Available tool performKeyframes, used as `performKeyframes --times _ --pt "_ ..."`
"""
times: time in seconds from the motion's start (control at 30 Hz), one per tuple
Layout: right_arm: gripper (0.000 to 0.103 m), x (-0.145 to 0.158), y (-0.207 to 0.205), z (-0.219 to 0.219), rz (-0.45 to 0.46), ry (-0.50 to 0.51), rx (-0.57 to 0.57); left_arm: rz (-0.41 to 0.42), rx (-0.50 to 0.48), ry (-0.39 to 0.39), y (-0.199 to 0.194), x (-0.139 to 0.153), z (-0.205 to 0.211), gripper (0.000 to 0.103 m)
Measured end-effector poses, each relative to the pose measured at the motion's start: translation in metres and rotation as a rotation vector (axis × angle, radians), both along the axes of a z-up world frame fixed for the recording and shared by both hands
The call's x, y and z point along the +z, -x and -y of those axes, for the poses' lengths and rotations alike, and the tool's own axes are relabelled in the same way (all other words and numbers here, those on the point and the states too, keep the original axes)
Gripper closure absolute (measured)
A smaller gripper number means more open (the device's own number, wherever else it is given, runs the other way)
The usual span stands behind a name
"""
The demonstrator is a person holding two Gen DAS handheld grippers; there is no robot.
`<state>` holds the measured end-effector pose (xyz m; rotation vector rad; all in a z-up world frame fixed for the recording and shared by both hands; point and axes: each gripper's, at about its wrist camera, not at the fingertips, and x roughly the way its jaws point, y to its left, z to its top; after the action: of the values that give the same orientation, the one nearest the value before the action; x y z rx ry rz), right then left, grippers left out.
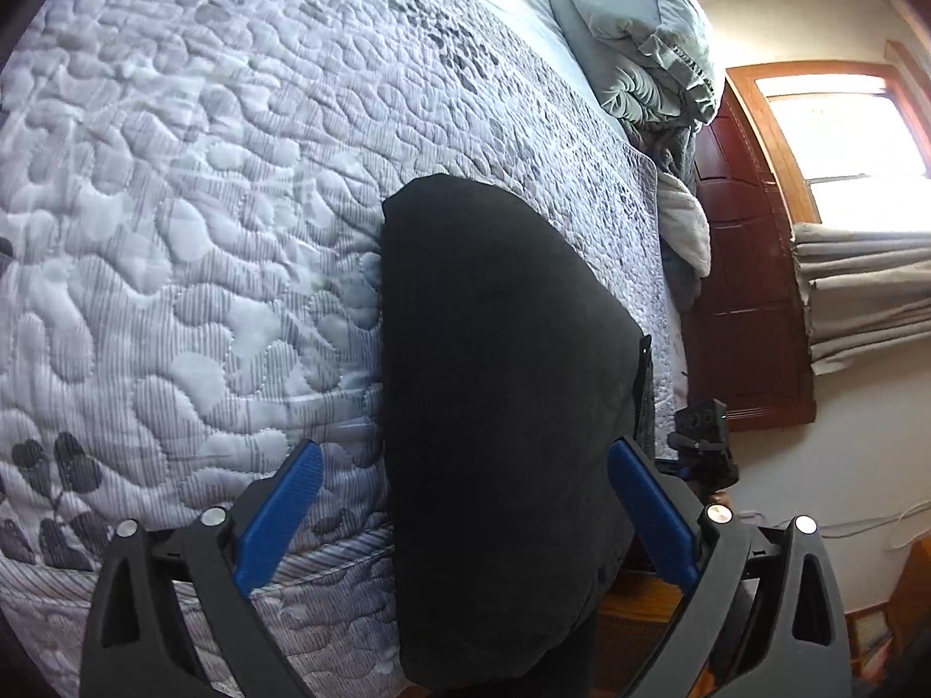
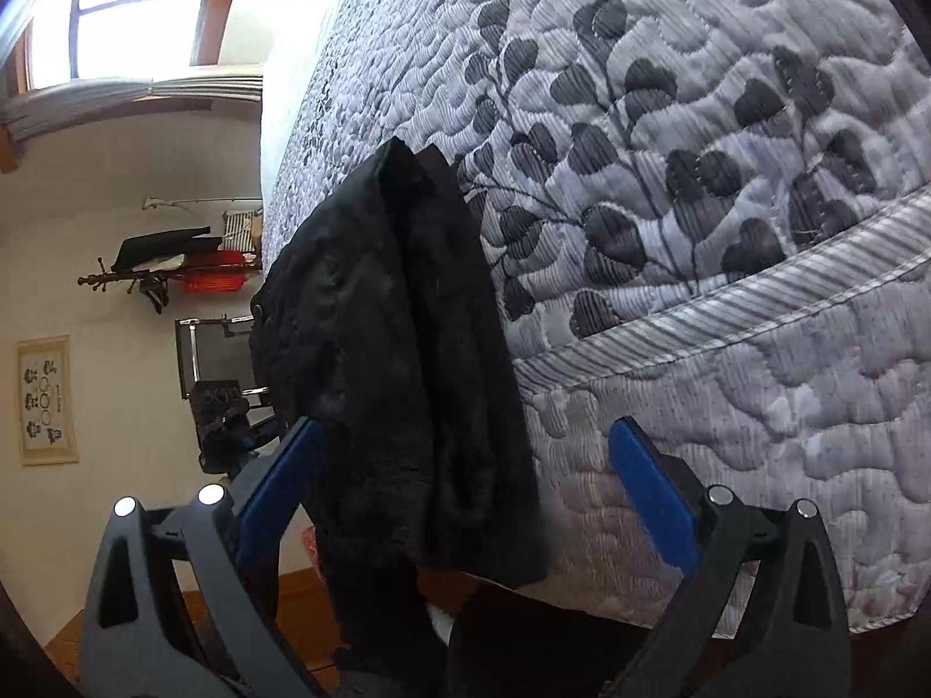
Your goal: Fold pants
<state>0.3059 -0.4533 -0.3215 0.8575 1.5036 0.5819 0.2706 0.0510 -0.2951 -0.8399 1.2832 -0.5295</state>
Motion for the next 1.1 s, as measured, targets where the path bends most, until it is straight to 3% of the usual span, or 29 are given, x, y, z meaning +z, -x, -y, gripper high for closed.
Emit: performKeyframes --times 0.27,0.5,0.67,0.87,0.9,0.97,1.0,1.03,1.1 --pt "0.002 -0.017 -0.003 -0.026 -0.008 -0.056 0.027 -0.103 -0.049 0.091 -0.020 -0.029 0.012 0.004" --pt "0.002 -0.019 -0.010 -0.023 -0.011 -0.083 0.015 -0.123 -0.154 0.115 -0.026 -0.039 0.042 0.004" --pt "0.002 -0.020 -0.017 -0.038 -0.005 -0.091 0.050 -0.131 -0.168 0.157 -0.028 -0.043 0.053 0.004" --pt "0.002 -0.021 -0.025 -0.042 -0.003 -0.112 0.060 -0.126 -0.158 0.153 -0.028 -0.044 0.061 0.004" --pt "0.002 -0.020 -0.025 -0.044 0.000 -0.128 0.063 -0.123 -0.150 0.155 -0.028 -0.044 0.062 0.005" --pt "0.002 -0.017 -0.025 -0.048 0.025 -0.106 0.074 -0.122 -0.149 0.125 -0.026 -0.045 0.065 0.017" --pt "0.004 -0.014 -0.024 -0.052 0.041 -0.094 0.085 -0.124 -0.149 0.104 -0.025 -0.045 0.065 0.020" --pt "0.008 -0.011 -0.025 -0.056 0.060 -0.077 0.094 -0.125 -0.141 0.087 -0.024 -0.044 0.065 0.030" --pt "0.038 -0.007 -0.024 -0.059 0.089 -0.039 0.105 -0.142 -0.116 0.084 -0.023 -0.043 0.064 0.040"
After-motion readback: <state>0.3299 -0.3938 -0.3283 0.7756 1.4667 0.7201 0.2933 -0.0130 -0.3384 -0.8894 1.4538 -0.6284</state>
